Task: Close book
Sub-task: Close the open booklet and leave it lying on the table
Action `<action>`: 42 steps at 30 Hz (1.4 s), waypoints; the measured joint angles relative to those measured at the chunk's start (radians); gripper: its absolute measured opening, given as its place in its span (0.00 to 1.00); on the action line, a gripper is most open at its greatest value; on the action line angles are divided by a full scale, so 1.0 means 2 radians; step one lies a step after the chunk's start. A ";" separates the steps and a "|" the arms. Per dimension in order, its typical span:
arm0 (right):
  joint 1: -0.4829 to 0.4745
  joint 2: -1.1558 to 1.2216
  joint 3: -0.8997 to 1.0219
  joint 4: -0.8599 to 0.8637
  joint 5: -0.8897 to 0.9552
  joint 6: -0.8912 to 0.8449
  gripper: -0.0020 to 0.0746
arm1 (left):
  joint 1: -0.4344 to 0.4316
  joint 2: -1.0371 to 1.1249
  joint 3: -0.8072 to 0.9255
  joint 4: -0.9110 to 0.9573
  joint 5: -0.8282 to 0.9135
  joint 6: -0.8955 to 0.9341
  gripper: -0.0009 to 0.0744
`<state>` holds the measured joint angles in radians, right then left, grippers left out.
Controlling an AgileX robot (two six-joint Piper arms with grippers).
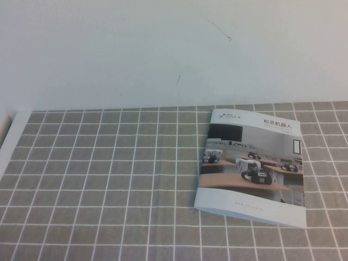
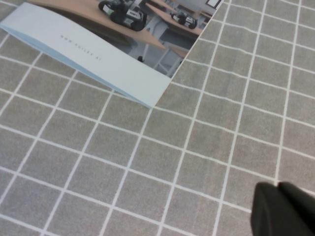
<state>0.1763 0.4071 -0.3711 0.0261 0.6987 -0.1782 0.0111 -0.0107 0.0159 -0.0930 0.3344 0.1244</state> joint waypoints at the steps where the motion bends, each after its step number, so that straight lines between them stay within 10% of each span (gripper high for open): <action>1: 0.000 0.000 0.000 0.000 0.000 0.000 0.02 | 0.000 0.000 0.000 0.005 0.000 -0.009 0.01; 42: 0.000 0.000 0.000 0.003 0.000 0.000 0.02 | -0.019 -0.001 0.000 0.005 0.000 -0.059 0.01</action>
<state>0.1763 0.4071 -0.3711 0.0312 0.6987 -0.1782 -0.0277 -0.0129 0.0159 -0.0822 0.3344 0.0057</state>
